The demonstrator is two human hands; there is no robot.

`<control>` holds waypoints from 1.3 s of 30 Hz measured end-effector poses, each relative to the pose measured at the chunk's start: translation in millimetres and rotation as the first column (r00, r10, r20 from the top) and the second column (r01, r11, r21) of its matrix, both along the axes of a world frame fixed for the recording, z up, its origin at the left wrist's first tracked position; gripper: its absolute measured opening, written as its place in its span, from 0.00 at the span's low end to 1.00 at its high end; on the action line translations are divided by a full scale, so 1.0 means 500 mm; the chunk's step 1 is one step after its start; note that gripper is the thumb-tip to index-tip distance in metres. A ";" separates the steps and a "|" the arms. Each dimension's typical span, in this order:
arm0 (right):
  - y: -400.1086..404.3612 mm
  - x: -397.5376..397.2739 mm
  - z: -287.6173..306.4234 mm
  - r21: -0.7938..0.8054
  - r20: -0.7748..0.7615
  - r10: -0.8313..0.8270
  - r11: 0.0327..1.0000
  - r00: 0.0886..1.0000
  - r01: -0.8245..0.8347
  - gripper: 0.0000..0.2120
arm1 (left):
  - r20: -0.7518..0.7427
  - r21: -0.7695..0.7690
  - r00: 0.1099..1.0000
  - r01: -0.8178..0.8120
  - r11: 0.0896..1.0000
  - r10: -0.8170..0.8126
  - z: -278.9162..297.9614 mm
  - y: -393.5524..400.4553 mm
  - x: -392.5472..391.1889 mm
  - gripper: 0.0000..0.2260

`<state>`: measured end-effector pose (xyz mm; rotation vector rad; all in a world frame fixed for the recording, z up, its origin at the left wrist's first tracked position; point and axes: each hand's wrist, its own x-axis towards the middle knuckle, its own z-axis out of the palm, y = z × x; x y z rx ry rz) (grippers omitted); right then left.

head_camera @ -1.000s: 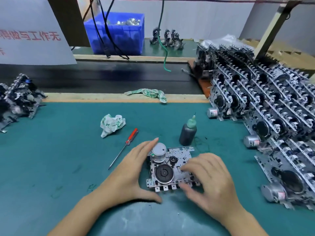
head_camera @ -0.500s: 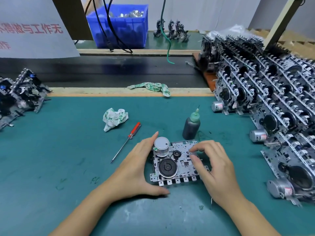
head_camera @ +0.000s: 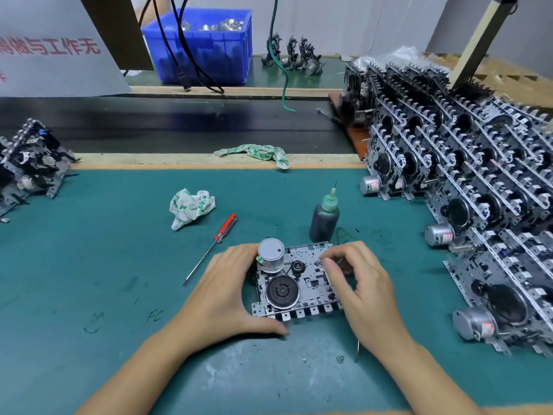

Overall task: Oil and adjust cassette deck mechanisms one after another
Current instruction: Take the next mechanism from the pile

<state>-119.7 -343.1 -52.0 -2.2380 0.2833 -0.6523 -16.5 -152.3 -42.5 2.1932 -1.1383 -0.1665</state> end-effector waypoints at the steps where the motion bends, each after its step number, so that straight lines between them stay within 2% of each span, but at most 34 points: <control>1: 0.000 0.000 -0.001 0.000 -0.005 0.001 1.000 1.000 -0.001 0.11 | -0.002 0.003 1.000 0.007 1.000 -0.007 0.001 -0.001 0.000 0.40; 6: 0.001 0.002 0.000 0.015 0.014 0.005 1.000 1.000 -0.005 0.13 | -0.023 0.008 0.999 0.029 1.000 -0.029 -0.001 0.002 0.003 0.42; 11: -0.002 0.003 0.001 0.039 0.027 -0.028 0.999 0.999 0.027 0.14 | -0.039 0.056 0.997 0.074 0.996 -0.072 -0.004 0.005 0.004 0.49; 16: -0.004 0.003 0.001 0.030 0.038 -0.054 0.998 0.998 0.053 0.10 | -0.043 0.020 0.998 0.049 0.999 -0.048 -0.003 0.005 0.005 0.43; 23: -0.006 -0.008 0.018 0.074 0.037 -0.028 0.997 0.999 0.026 0.07 | -0.087 -0.001 0.993 0.077 0.997 -0.077 -0.006 0.007 0.006 0.42; 24: -0.008 -0.012 0.025 0.059 0.022 0.032 0.998 0.999 -0.033 0.09 | -0.094 0.006 0.992 0.089 0.996 -0.088 -0.006 0.008 0.007 0.43; 26: -0.017 -0.019 0.039 -0.016 -0.069 0.217 0.976 0.974 -0.219 0.23 | -0.092 0.028 0.989 0.115 0.993 -0.112 -0.007 0.011 0.009 0.45; 29: -0.030 -0.023 0.063 -0.022 -0.361 0.387 0.906 0.848 -0.423 0.44 | -0.086 0.041 0.989 0.127 0.991 -0.123 -0.008 0.012 0.010 0.45; 31: -0.034 -0.017 0.075 -0.145 -0.535 0.358 0.853 0.765 -0.501 0.51 | -0.085 0.035 0.988 0.129 0.991 -0.126 -0.007 0.011 0.010 0.43; 33: -0.032 -0.005 0.080 -0.337 -0.605 0.247 0.782 0.757 -0.524 0.55 | -0.075 0.027 0.989 0.132 0.991 -0.130 -0.008 0.011 0.010 0.42; 35: -0.025 0.009 0.083 -0.459 -0.628 0.156 0.717 0.763 -0.525 0.58 | -0.073 0.014 0.988 0.139 0.990 -0.138 -0.009 0.012 0.010 0.42; 37: -0.016 0.021 0.088 -0.508 -0.635 0.119 0.680 0.763 -0.529 0.57 | -0.089 -0.004 0.985 0.149 0.989 -0.149 -0.009 0.012 0.010 0.42; 39: -0.009 0.030 0.096 -0.524 -0.631 0.105 0.674 0.769 -0.522 0.51 | -0.097 -0.030 0.983 0.151 0.988 -0.153 -0.010 0.011 0.011 0.42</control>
